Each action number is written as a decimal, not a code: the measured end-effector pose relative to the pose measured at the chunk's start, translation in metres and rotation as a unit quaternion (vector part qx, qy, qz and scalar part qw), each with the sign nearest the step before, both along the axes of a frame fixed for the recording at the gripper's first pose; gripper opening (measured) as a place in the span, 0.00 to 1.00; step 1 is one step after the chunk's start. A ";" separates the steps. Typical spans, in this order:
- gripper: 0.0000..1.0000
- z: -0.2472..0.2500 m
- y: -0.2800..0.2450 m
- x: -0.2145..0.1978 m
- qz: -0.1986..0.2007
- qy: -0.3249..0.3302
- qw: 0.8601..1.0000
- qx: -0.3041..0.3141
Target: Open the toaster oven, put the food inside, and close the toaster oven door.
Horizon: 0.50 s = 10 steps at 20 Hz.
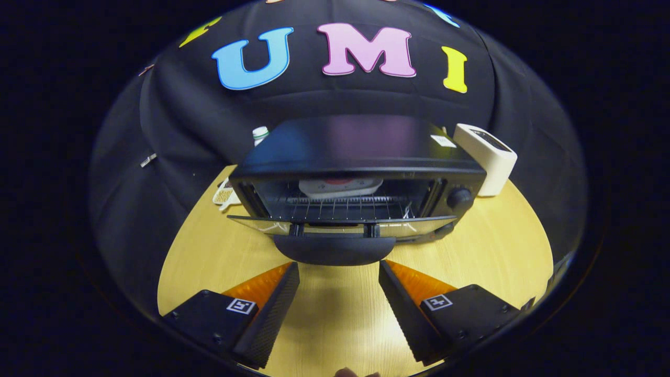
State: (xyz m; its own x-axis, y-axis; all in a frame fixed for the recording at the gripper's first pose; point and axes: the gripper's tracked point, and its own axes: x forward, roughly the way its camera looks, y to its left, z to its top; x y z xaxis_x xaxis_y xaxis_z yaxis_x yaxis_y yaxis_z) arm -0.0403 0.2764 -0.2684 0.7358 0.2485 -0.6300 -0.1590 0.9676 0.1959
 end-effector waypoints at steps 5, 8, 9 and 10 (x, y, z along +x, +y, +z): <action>1.00 0.047 -0.004 0.033 0.006 -0.051 0.999 0.013; 1.00 0.069 -0.016 0.026 0.010 -0.075 0.997 0.023; 0.99 0.075 -0.021 0.022 0.013 -0.082 0.996 0.028; 0.99 0.083 -0.027 0.018 0.016 -0.092 0.995 0.030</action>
State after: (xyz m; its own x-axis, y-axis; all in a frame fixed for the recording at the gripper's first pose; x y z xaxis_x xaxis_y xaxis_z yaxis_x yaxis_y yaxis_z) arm -0.0219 0.2497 -0.1854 0.8283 0.3064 -0.4691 -0.2275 0.9490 0.2182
